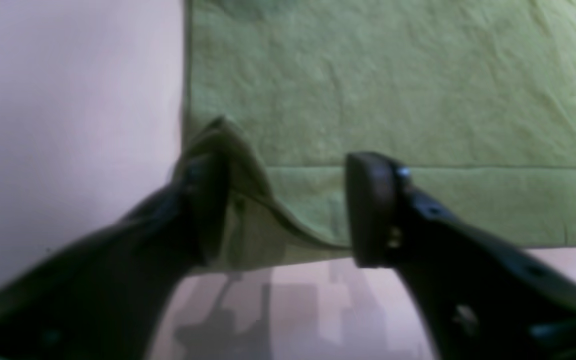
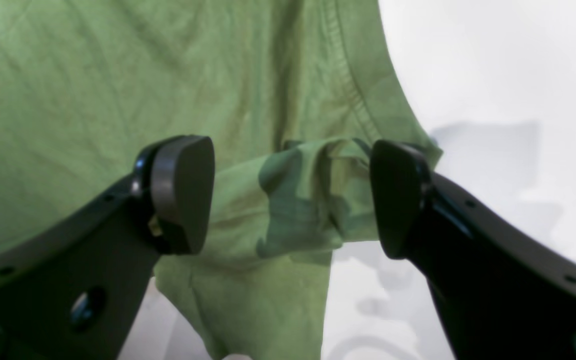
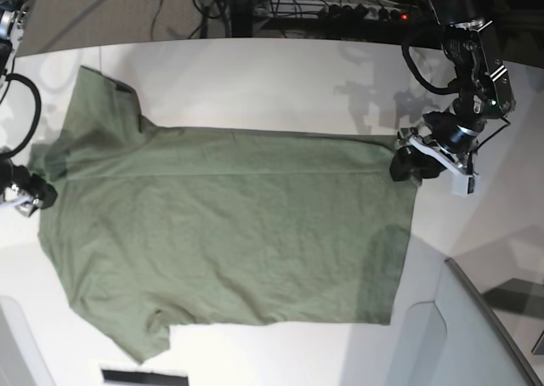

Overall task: Layout the t-shirt on the table in an organized manner, then fold the t-shirt properly
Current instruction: 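Fold the lifted edge over onto the shirt and open both grippers, then move the right gripper to the shirt sleeve and grasp it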

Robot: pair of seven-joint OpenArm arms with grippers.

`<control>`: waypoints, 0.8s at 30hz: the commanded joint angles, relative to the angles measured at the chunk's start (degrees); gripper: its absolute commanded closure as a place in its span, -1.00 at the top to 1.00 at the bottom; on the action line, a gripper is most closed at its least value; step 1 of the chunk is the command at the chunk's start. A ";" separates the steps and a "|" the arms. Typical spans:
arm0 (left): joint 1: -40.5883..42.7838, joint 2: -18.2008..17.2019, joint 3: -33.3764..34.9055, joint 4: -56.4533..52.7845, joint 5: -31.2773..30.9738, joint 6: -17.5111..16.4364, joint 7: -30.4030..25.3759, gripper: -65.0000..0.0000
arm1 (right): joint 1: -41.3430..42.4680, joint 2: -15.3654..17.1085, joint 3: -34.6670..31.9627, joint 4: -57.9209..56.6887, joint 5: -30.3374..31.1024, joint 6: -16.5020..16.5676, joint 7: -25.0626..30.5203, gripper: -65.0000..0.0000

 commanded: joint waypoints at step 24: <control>17.95 -0.54 -18.77 13.84 -1.36 -6.99 -1.84 0.54 | -29.16 -13.60 14.27 26.44 0.82 0.12 0.98 0.29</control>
